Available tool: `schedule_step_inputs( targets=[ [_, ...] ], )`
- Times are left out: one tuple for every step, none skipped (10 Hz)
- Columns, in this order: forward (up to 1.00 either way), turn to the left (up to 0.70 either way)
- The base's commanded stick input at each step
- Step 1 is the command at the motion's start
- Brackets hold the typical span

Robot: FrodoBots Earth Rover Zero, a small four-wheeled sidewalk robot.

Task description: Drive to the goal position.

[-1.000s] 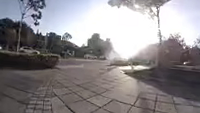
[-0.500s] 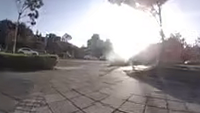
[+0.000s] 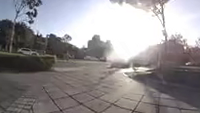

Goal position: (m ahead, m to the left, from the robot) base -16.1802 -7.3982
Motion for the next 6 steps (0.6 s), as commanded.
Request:
schedule_step_inputs(
  targets=[
    [0.63, 0.0],
    [0.63, 0.0],
    [0.63, 0.0],
    [0.63, 0.0],
    [0.63, 0.0],
    [0.63, 0.0]
  ],
)
